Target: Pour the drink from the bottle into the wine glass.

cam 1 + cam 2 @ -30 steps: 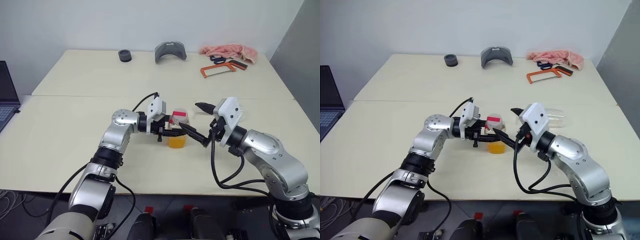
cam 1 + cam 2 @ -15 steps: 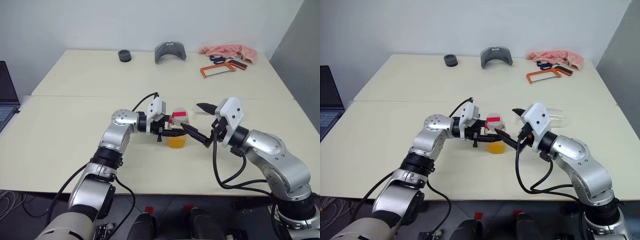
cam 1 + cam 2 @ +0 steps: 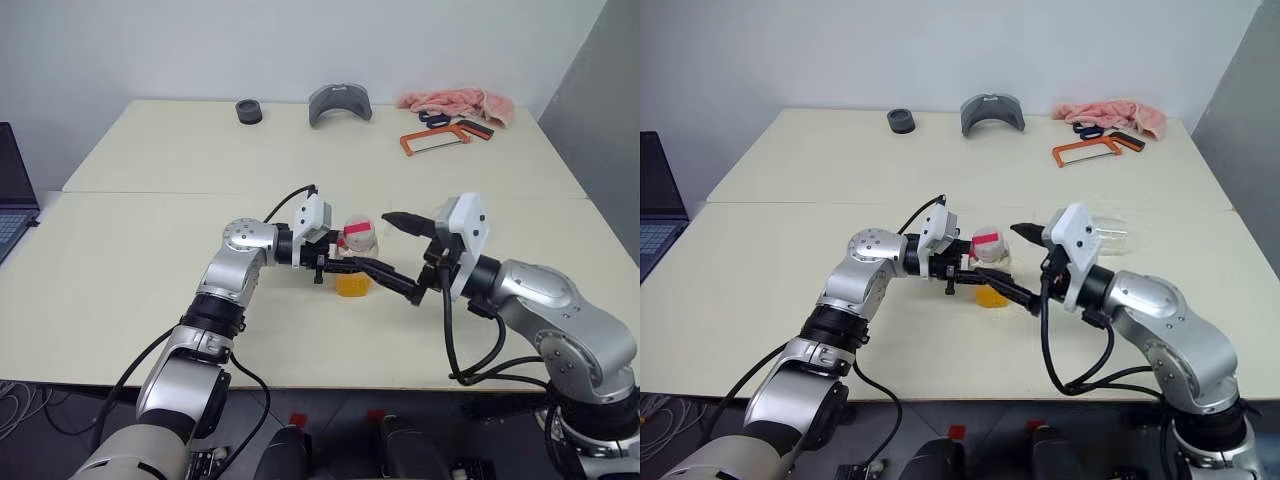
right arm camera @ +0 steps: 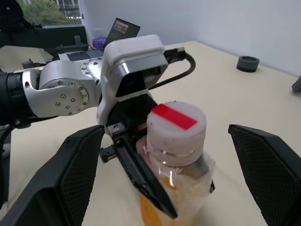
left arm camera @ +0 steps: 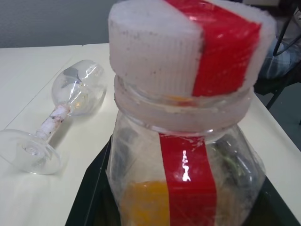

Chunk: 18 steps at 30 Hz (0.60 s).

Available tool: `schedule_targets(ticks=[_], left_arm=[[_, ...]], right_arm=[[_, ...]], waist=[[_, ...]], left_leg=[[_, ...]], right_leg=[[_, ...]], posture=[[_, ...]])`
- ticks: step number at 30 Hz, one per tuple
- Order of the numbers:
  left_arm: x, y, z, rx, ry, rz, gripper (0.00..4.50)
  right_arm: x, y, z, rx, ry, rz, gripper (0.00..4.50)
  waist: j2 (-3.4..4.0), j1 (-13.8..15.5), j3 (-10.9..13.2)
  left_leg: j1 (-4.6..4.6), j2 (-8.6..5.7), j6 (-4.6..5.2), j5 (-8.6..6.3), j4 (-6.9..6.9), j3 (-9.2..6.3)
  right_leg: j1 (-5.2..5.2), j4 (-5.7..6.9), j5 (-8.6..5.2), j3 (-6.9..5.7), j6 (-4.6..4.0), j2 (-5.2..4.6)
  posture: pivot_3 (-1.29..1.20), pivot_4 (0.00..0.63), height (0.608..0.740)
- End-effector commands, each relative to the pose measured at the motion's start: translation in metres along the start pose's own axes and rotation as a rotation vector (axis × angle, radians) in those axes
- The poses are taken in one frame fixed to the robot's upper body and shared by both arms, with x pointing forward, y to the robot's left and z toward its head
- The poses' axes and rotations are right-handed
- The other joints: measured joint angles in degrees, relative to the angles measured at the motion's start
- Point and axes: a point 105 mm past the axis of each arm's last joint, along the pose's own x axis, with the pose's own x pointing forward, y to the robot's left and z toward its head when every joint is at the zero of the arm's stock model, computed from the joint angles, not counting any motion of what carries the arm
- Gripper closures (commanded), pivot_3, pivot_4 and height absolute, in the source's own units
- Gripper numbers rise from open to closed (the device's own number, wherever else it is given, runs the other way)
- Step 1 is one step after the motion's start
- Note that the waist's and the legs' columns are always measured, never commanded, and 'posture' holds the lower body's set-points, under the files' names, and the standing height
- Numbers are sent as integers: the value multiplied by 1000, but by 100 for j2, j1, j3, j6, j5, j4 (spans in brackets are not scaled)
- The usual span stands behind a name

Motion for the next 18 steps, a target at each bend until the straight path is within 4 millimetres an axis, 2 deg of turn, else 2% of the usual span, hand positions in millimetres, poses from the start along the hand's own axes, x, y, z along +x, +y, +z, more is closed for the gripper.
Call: schedule_targets(ticks=[1, 10, 17, 18], left_arm=[[-1, 1, 9, 49, -9, -2, 2766], [1, 1, 10, 54, -10, -6, 2766], [1, 1, 10, 52, -12, -6, 2766], [1, 1, 10, 52, -12, -5, 2766]], right_arm=[[5, 0, 6, -37, -6, 8, 0], [20, -5, 4, -58, 12, 16, 0], [24, -7, 2, -50, 15, 13, 0], [24, -7, 2, -47, 11, 13, 278]], waist=[[0, -2, 0], [0, -4, 0], [0, -5, 0], [0, -4, 0]], left_leg=[[0, 0, 0, 0, 0, 1], [0, 1, 0, 0, 0, -1], [0, 2, 0, 0, 0, -1], [0, 1, 0, 0, 0, -2]], right_leg=[[0, 0, 0, 1, 0, 0], [0, 0, 0, 0, 0, -1], [0, 0, 0, 0, 0, -2], [0, 0, 0, 0, 0, -1]], posture=[[0, 150, 740], [0, 150, 740], [0, 150, 740], [0, 150, 740]])
